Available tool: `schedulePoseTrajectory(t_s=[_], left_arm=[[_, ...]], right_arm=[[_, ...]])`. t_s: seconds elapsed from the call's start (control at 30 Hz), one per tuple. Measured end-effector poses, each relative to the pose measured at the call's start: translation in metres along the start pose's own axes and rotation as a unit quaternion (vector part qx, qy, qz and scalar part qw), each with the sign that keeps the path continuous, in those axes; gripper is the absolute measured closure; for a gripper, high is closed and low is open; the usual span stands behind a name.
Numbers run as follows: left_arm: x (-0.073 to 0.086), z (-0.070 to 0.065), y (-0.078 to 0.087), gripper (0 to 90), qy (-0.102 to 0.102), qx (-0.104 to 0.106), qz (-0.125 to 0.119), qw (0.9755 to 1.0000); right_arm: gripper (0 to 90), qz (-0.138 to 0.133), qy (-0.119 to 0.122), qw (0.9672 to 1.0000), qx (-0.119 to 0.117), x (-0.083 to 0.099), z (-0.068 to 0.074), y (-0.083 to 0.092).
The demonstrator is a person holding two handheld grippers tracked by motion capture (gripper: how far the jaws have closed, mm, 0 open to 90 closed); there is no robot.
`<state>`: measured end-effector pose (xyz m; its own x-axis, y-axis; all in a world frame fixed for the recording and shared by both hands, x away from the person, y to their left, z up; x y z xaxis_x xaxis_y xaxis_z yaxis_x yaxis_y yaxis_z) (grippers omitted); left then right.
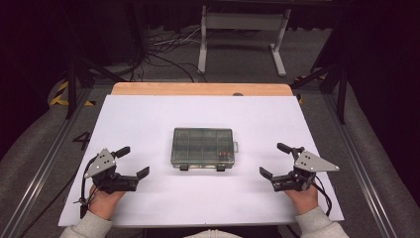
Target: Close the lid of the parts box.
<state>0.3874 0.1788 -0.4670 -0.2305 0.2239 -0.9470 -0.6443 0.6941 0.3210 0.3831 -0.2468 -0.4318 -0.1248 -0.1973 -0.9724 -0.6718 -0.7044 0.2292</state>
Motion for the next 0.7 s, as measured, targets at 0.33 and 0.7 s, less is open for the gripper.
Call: schedulePoseTrajectory(t_s=[0.33, 0.7], left_arm=[[0.007, 0.008, -0.003, 0.8, 0.023, 0.015, -0.01, 0.9996], [0.015, 0.011, -0.006, 0.7, 0.014, 0.016, -0.007, 0.9997]], right_arm=[[0.1, 0.006, -0.012, 0.9997, 0.02, 0.02, -0.002, -0.004], [0.1, 0.008, -0.03, 0.9994, 0.017, 0.029, -0.004, -0.006]])
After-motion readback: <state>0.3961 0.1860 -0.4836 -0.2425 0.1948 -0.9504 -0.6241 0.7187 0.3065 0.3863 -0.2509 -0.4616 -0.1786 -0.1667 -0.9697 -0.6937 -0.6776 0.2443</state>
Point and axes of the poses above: each handheld gripper's, and its own axes: y roughly backward along the jaws, x roughly out of its underside, z roughly to its left, the point moved 8 cm from there along -y, roughly forward along the jaws, and after that the axes turned 3 degrees about -y, right-handed, at the moved point
